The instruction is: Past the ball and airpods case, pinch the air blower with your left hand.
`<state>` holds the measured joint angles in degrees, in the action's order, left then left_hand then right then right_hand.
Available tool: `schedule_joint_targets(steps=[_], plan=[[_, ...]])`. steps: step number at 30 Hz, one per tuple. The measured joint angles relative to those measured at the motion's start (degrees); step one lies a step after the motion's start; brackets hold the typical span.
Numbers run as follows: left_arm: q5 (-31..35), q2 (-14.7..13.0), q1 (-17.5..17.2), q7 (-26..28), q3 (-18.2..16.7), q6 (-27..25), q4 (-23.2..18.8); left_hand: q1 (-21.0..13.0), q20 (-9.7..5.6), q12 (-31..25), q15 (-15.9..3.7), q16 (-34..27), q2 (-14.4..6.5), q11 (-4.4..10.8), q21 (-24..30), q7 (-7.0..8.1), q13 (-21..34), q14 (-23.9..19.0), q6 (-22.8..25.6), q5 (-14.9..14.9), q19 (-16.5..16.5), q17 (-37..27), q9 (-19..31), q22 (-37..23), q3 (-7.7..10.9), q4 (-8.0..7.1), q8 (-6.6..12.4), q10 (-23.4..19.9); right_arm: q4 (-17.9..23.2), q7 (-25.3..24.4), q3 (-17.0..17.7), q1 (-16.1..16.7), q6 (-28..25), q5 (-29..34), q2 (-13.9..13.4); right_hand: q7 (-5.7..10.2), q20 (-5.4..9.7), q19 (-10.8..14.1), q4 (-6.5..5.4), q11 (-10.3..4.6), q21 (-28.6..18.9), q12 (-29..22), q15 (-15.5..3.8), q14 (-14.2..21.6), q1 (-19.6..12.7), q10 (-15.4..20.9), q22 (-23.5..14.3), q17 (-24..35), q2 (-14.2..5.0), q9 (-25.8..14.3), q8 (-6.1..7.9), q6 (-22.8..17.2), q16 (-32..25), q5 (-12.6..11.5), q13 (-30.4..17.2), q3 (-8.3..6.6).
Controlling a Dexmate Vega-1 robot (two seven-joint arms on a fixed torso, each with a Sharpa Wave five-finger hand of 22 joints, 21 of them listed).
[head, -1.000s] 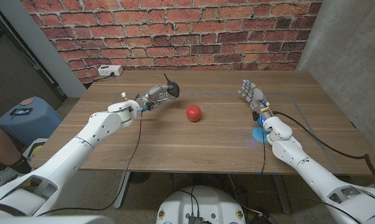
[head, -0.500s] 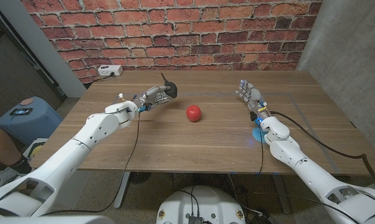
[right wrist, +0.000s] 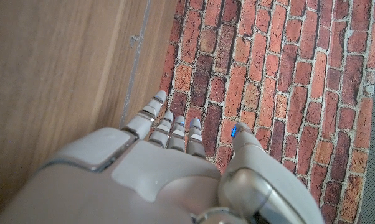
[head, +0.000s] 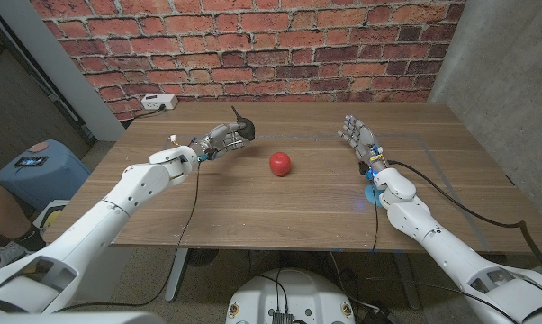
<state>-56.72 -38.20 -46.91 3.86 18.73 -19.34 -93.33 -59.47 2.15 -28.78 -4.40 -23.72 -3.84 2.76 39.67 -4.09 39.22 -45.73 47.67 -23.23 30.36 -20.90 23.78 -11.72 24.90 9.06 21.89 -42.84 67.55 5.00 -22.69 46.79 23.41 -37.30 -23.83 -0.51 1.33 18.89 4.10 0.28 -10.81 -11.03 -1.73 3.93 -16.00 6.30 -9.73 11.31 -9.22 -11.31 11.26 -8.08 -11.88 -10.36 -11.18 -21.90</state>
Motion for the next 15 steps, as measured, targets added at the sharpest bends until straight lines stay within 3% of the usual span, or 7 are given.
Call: schedule_joint_targets(steps=[11,15], plan=[[-0.26,-0.26,0.07,-0.8,-0.07,0.07,0.2,0.95,0.61,0.89,0.62,0.85,-0.13,-0.64,0.0,-0.84,0.0,1.45,-1.89,0.0,-1.21,0.17,-0.37,0.0,-0.49,-0.48,-1.15,1.26,-0.03,0.0,-0.17,-0.12,-0.1,0.12,0.06,0.0,0.0,0.0,0.0,0.0,0.0,0.0,0.0,0.0,0.0,0.0,0.0,0.0,0.0,0.0,0.0,0.0,0.0,0.0,0.0,0.0],[-0.41,-0.39,0.07,-1.24,-0.13,0.09,0.2,1.9,1.03,1.67,1.19,1.56,-0.06,-1.24,0.0,-1.16,-0.21,2.42,-3.82,0.0,-2.26,0.13,-0.69,0.0,-0.72,-0.7,-2.39,2.45,0.23,0.03,-0.19,-0.11,-0.13,0.14,0.0,0.0,0.0,0.0,0.0,0.0,0.0,0.0,0.0,0.0,0.0,0.0,0.0,0.0,0.0,0.0,0.0,0.0,0.0,0.0,0.0,0.0]])
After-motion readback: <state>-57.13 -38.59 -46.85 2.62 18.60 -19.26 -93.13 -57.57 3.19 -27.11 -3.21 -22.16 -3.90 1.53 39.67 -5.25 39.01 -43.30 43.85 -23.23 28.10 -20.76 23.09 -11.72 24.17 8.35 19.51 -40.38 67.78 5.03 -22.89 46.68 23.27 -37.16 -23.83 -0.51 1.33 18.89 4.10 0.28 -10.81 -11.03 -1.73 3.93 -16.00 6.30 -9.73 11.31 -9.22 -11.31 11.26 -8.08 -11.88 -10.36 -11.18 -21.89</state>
